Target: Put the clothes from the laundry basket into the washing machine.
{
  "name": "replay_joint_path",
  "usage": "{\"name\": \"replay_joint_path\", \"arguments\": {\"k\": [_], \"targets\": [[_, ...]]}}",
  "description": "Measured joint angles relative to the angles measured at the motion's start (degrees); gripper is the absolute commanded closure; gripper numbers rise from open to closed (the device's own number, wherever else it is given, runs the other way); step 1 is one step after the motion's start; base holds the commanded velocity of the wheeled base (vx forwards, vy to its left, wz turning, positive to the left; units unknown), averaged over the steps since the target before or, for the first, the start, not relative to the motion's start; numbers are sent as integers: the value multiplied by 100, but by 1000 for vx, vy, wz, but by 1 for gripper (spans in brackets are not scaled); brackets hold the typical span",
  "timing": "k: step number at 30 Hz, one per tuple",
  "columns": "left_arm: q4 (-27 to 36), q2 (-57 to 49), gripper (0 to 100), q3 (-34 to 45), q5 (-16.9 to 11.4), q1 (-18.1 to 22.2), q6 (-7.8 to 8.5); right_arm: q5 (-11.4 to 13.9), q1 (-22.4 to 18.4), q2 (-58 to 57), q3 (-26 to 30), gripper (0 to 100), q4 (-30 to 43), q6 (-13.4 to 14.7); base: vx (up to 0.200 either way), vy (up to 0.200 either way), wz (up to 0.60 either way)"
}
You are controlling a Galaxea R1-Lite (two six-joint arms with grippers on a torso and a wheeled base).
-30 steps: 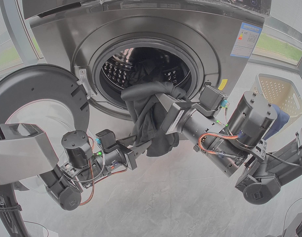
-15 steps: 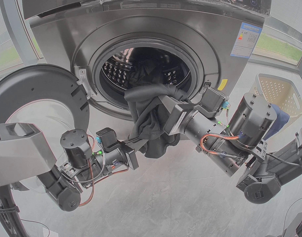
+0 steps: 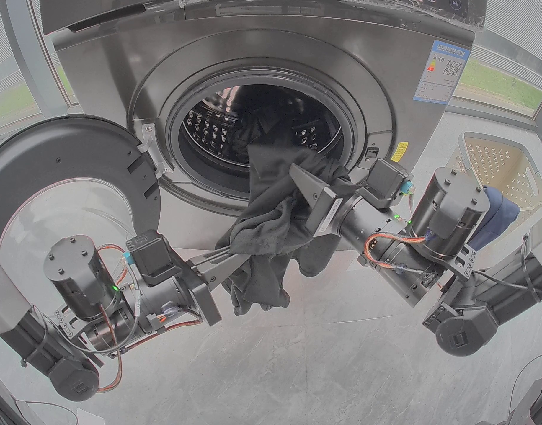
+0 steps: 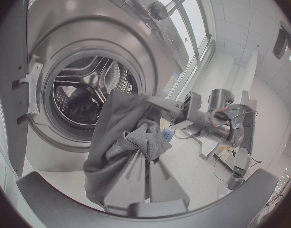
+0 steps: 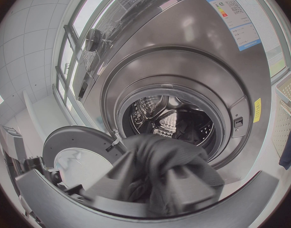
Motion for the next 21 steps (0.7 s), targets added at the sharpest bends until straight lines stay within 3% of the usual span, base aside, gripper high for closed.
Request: {"name": "replay_joint_path", "arguments": {"k": [8, 21], "targets": [[22, -373, 100, -4, -13, -96, -30, 6, 46, 99, 133, 0, -22, -15, 0, 0, 0], [63, -425, 100, -773, 61, -68, -332, 115, 79, -56, 1385, 0, -118, -250, 0, 0, 0]]}}
